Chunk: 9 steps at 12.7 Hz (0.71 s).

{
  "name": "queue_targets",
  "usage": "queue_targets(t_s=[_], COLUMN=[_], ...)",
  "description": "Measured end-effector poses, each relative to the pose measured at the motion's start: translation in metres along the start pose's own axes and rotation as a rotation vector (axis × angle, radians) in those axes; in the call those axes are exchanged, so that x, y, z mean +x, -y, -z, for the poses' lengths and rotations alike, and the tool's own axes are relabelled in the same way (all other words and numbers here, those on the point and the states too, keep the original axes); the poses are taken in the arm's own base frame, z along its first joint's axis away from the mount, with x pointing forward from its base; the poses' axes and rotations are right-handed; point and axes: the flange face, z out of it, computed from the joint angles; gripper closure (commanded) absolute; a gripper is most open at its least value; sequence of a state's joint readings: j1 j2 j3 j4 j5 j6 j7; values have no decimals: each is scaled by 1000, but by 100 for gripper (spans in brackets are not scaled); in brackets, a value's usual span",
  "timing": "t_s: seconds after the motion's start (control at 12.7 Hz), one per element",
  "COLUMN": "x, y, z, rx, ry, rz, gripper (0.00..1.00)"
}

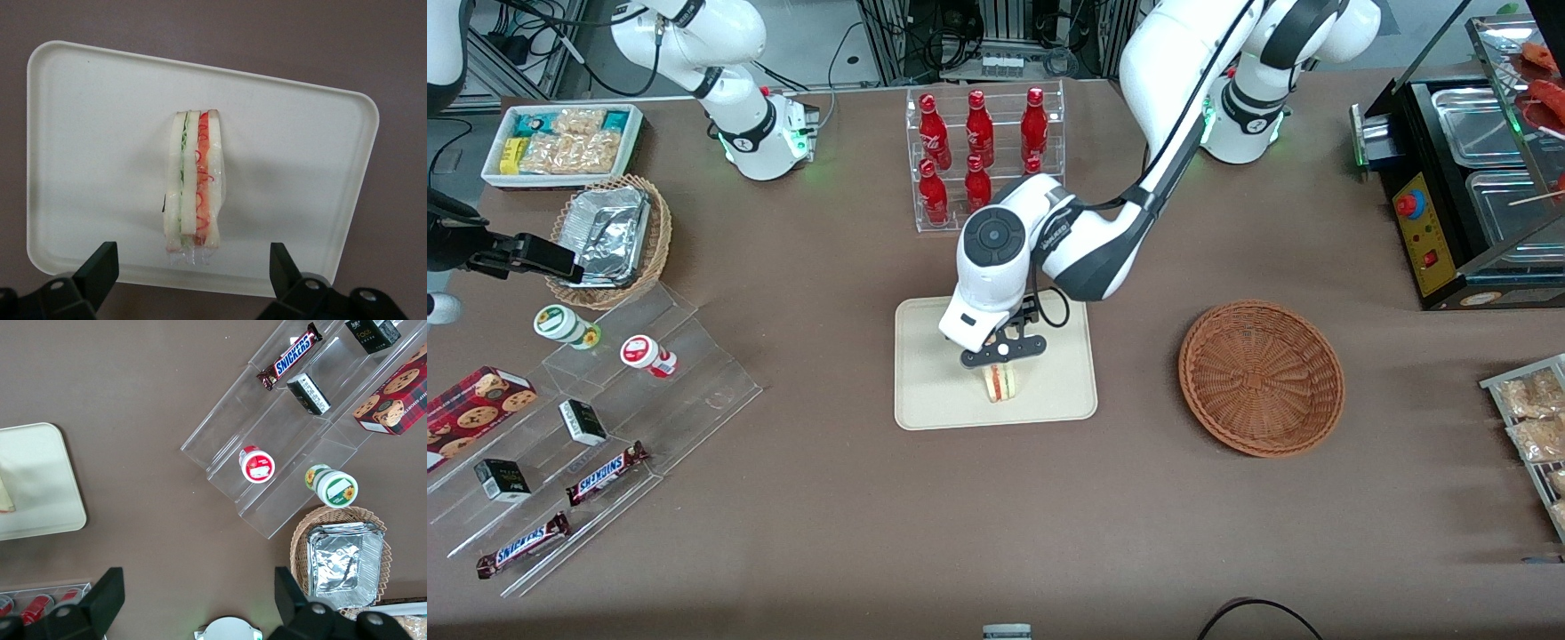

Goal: Place sandwich from basket to tray

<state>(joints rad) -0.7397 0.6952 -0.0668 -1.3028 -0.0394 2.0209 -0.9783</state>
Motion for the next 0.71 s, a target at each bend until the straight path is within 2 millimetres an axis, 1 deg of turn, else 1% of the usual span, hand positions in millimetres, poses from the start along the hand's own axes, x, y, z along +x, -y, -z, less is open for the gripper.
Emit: queue_targets(t_s=[0.16,0.24,0.39,0.47,0.71], x=[7,17,39,50,73], y=[8,18,44,60,104], z=[15,21,37,47,68], rx=[11,27,62,97,186], ry=[-6,0,9,17,19], rz=[-30,-28,5,27,66], gripper=[0,0,0,0,0])
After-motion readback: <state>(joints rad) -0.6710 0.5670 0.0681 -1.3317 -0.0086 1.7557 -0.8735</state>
